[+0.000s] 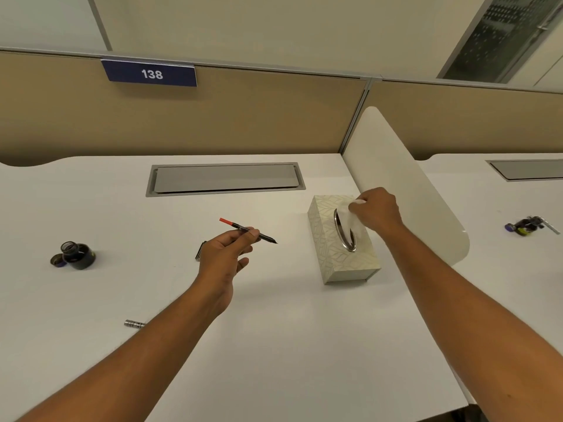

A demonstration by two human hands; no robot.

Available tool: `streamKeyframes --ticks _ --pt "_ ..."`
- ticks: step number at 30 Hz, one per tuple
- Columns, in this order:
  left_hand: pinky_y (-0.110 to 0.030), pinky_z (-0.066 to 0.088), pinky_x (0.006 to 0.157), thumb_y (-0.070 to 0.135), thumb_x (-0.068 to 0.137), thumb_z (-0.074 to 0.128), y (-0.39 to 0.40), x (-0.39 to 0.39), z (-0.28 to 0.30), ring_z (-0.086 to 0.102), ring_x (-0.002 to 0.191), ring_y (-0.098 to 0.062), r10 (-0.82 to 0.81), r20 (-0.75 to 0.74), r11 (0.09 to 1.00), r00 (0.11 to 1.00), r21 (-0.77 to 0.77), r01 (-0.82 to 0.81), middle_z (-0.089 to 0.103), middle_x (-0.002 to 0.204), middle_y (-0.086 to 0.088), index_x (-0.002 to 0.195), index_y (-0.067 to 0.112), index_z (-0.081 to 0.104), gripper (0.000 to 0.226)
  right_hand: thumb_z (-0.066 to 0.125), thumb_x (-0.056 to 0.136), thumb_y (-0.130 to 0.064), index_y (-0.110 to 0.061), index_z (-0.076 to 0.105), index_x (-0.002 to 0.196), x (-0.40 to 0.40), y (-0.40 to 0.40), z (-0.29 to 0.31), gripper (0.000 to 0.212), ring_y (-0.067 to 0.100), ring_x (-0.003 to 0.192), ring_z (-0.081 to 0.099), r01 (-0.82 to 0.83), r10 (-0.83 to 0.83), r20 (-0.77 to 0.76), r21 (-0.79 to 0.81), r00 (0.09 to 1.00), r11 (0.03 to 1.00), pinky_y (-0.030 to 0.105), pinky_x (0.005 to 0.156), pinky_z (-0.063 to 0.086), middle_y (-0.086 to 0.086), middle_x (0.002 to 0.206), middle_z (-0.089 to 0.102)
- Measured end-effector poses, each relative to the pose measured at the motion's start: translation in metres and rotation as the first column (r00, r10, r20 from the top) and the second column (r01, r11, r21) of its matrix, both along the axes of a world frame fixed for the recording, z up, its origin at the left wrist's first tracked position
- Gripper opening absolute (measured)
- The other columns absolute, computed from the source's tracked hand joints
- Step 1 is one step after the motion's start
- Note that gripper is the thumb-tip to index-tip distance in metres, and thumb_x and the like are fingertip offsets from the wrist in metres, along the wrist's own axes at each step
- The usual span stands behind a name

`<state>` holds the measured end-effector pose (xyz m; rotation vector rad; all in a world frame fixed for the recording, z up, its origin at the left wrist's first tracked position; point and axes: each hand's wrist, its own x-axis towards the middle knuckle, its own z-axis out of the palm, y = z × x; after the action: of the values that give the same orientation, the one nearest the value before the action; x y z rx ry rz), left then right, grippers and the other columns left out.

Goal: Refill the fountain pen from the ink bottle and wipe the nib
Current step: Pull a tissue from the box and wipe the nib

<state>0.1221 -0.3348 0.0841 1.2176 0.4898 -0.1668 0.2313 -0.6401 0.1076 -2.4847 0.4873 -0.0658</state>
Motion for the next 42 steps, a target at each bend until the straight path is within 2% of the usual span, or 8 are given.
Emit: streamKeyframes --ticks 4,9,16,21,25,31,36,42 --pt "-0.034 0.053 0.086 0.026 0.090 0.081 0.001 0.000 0.004 0.068 0.098 -0.017 0.013 0.006 1.000 1.000 -0.026 -0.013 0.082 0.096 0.003 0.102 0.019 0.082 0.015 0.075 0.086 -0.017 -0.002 0.078 0.091 -0.010 0.020 0.025 0.016 0.032 0.085 0.074 -0.091 0.081 0.045 0.359 0.996 0.929 0.045 0.078 0.064 0.013 0.089 0.076" --pt "-0.034 0.054 0.085 0.025 0.091 0.080 0.005 -0.001 0.012 0.068 0.098 -0.017 0.011 0.051 0.995 0.999 -0.097 -0.006 0.082 0.097 0.001 0.102 0.018 0.082 0.013 0.069 0.098 -0.015 0.007 0.069 0.109 -0.050 0.066 0.022 0.024 0.028 0.090 0.073 -0.136 0.223 -0.011 0.763 0.975 0.632 0.036 0.074 0.065 0.013 0.099 0.073" --pt "-0.050 0.062 0.094 0.013 0.092 0.078 0.021 -0.008 0.015 0.078 0.107 -0.032 -0.006 0.092 0.987 0.996 -0.159 0.021 0.080 0.111 -0.018 0.106 0.006 0.078 0.016 0.064 0.100 -0.014 -0.012 0.067 0.108 -0.090 0.119 -0.002 0.008 0.026 0.095 0.072 -0.099 0.305 -0.005 0.940 0.952 0.327 0.040 0.080 0.062 0.010 0.106 0.073" --pt "-0.044 0.064 0.090 0.007 0.094 0.074 0.029 -0.015 0.017 0.079 0.101 -0.036 0.028 0.091 0.984 0.995 -0.179 -0.011 0.081 0.105 -0.017 0.102 0.003 0.076 0.009 0.053 0.105 -0.024 -0.006 0.066 0.117 -0.104 0.141 -0.003 0.025 0.030 0.104 0.070 -0.092 0.347 0.035 0.985 0.937 0.149 0.045 0.088 0.056 0.017 0.119 0.071" --pt "-0.041 0.064 0.090 0.007 0.094 0.075 0.037 -0.018 0.017 0.080 0.099 -0.036 0.044 0.119 0.988 0.992 -0.155 -0.025 0.082 0.103 -0.017 0.103 0.001 0.076 0.011 0.044 0.106 -0.027 -0.009 0.077 0.086 -0.109 0.155 -0.003 0.043 0.027 0.092 0.075 0.049 0.246 -0.041 0.998 0.968 -0.029 0.047 0.087 0.053 0.013 0.100 0.078" --pt "-0.040 0.065 0.087 0.007 0.094 0.075 0.047 -0.022 0.015 0.080 0.097 -0.037 0.029 0.149 0.997 0.988 -0.074 -0.018 0.081 0.107 -0.021 0.107 -0.003 0.075 0.017 0.055 0.102 -0.009 -0.009 0.070 0.111 -0.114 0.165 -0.012 0.017 0.027 0.102 0.069 -0.035 0.330 -0.013 0.990 0.944 0.139 0.041 0.086 0.056 0.013 0.112 0.074" --pt "-0.037 0.066 0.084 0.010 0.093 0.077 0.051 -0.025 0.015 0.081 0.093 -0.033 0.009 0.175 0.999 0.985 0.047 -0.017 0.083 0.103 -0.015 0.109 -0.001 0.077 0.019 0.067 0.099 -0.007 -0.021 0.063 0.133 -0.117 0.178 -0.010 0.037 0.022 0.110 0.075 -0.148 0.399 0.049 0.964 0.916 0.223 0.034 0.090 0.059 0.007 0.124 0.077" --pt "-0.037 0.065 0.087 0.017 0.093 0.078 0.056 -0.023 0.011 0.081 0.093 -0.023 0.030 0.143 0.987 0.989 0.150 -0.052 0.084 0.101 -0.007 0.108 0.007 0.080 0.018 0.079 0.088 -0.005 -0.019 0.084 0.094 -0.126 0.201 -0.016 0.016 0.029 0.097 0.077 -0.193 0.180 0.113 0.825 0.977 0.532 0.038 0.085 0.059 0.004 0.097 0.082"
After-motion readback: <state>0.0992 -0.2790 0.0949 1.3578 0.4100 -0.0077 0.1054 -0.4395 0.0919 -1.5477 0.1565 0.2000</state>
